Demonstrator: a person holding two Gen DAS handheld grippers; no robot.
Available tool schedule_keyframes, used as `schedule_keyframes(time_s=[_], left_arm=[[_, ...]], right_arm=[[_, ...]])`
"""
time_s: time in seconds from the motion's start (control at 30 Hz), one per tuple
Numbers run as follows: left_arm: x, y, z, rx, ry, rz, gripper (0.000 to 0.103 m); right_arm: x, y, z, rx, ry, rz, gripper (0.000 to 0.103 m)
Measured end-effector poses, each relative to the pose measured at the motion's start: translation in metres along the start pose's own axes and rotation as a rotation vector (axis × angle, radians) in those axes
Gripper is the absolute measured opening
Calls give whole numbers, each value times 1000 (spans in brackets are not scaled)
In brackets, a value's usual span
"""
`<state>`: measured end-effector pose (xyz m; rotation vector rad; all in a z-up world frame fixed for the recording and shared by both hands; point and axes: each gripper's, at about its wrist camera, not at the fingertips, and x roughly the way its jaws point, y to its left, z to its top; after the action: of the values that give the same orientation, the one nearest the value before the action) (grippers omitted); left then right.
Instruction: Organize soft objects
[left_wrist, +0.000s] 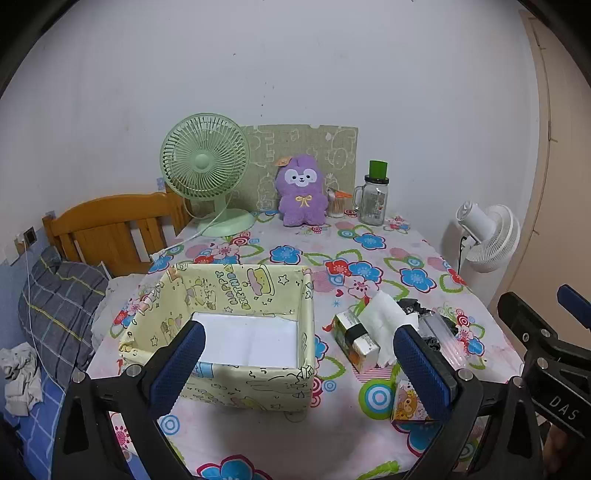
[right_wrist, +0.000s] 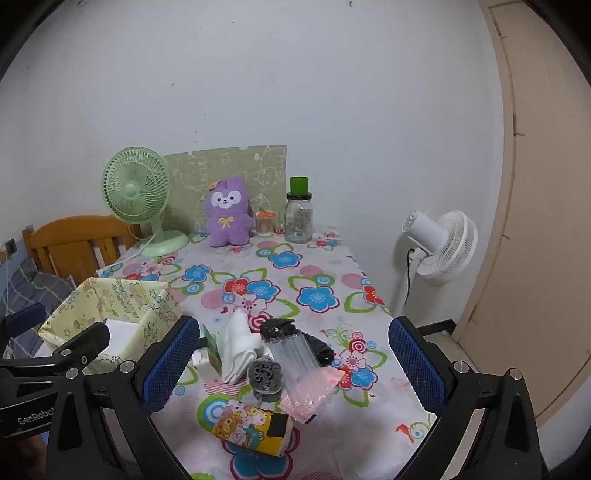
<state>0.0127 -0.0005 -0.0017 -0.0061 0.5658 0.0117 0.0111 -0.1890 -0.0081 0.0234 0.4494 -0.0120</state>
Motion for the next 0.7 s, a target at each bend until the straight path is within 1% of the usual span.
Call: schedule_keyframes(time_s=[0.7], left_arm=[[-4, 0, 2, 9, -9, 12, 103]], right_arm=[[-3, -2, 4, 6, -3, -1, 103]])
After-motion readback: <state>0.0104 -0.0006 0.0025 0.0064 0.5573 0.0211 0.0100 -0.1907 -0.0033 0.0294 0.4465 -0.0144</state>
